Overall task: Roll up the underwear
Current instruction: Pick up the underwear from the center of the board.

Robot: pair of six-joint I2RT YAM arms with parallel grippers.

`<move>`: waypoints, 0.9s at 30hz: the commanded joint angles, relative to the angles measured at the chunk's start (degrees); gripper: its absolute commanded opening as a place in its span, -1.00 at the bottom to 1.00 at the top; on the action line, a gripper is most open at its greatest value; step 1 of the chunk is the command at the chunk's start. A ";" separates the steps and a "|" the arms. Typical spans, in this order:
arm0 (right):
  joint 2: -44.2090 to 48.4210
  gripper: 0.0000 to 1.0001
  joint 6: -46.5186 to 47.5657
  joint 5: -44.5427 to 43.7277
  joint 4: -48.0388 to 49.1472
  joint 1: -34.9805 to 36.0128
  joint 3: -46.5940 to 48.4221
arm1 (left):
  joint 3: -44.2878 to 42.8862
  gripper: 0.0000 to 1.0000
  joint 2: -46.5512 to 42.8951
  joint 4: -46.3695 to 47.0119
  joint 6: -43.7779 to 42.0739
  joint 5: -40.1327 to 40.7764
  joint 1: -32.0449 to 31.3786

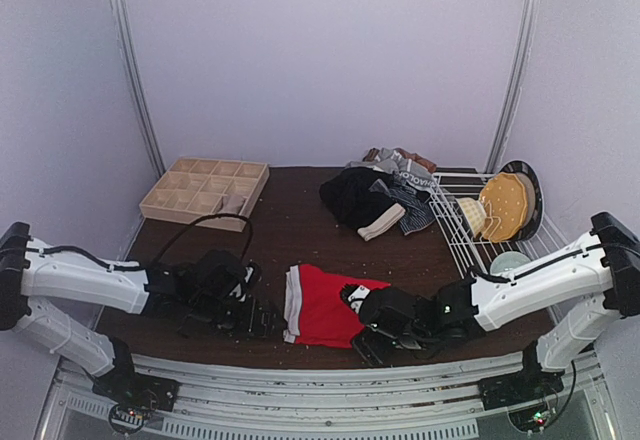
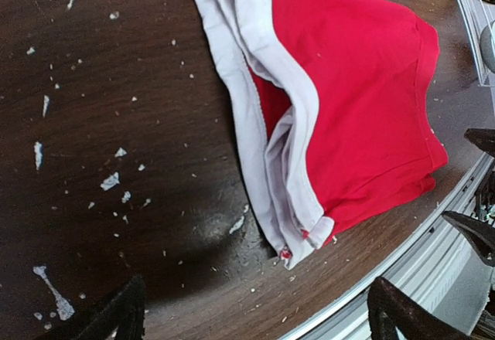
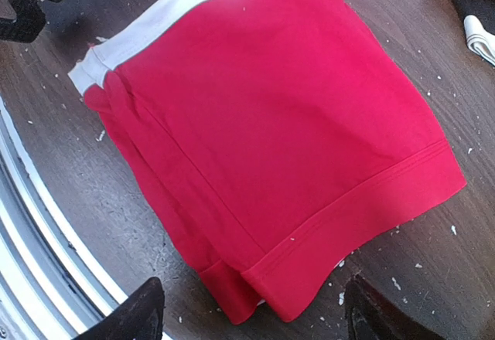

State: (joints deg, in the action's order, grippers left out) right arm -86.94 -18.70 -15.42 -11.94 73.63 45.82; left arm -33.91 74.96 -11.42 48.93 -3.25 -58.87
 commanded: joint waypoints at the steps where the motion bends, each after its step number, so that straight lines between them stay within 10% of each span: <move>1: -2.88 0.56 4.50 -1.00 -3.09 0.18 2.08 | -1.28 0.96 3.74 4.29 4.39 -4.01 -0.02; 13: -7.89 0.39 5.47 0.76 -4.28 -0.04 3.27 | -4.24 0.95 10.70 7.50 6.61 -9.12 -0.02; 27: -10.00 -0.71 -1.88 1.27 -2.23 -0.60 4.28 | -6.59 0.96 10.92 0.71 5.52 -3.06 0.06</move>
State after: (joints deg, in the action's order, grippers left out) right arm -95.59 -15.92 -13.17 -13.96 73.28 48.62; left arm -38.48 85.95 -5.54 54.92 -10.74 -58.87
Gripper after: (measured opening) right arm 0.176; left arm 0.976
